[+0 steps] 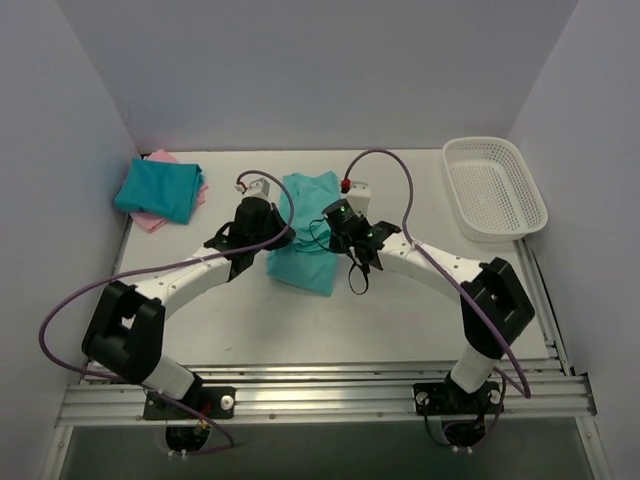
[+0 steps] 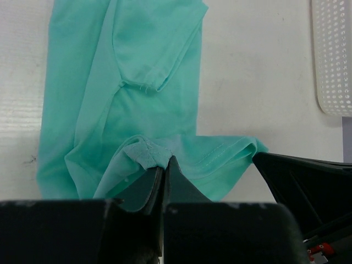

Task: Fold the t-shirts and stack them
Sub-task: Fold the tshirt

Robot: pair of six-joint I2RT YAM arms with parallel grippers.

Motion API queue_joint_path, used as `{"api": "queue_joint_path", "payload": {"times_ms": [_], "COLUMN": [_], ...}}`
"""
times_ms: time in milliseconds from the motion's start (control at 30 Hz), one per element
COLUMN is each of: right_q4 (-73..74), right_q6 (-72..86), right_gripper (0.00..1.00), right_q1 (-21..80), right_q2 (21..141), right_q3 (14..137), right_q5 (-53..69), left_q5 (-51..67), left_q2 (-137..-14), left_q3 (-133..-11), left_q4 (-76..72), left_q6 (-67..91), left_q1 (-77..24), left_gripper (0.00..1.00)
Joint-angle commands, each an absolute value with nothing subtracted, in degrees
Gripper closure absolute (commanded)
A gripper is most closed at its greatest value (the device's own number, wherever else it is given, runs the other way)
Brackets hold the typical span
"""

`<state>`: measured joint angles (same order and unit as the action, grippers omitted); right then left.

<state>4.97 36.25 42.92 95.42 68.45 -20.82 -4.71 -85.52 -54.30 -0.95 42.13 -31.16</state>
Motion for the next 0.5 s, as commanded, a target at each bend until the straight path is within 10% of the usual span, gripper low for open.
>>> {"api": "queue_joint_path", "payload": {"times_ms": [0,467], "right_q4": [5.1,6.6], "right_q6": [34.0,31.1], "right_gripper": [1.00,1.00], "right_q1": [41.0,35.3], "right_q2": [98.1,115.4], "right_q3": [72.6,87.5], "right_q5": [-19.3,-12.7], "left_q5": [0.0,9.4], "left_q2": [-90.0,-106.2], "left_q3": [-59.4,-63.3], "left_q4": [-6.9,-16.7], "left_q6": [41.0,44.4], "left_q1": [-28.6,-20.5], "left_gripper": [0.98,0.98]}}
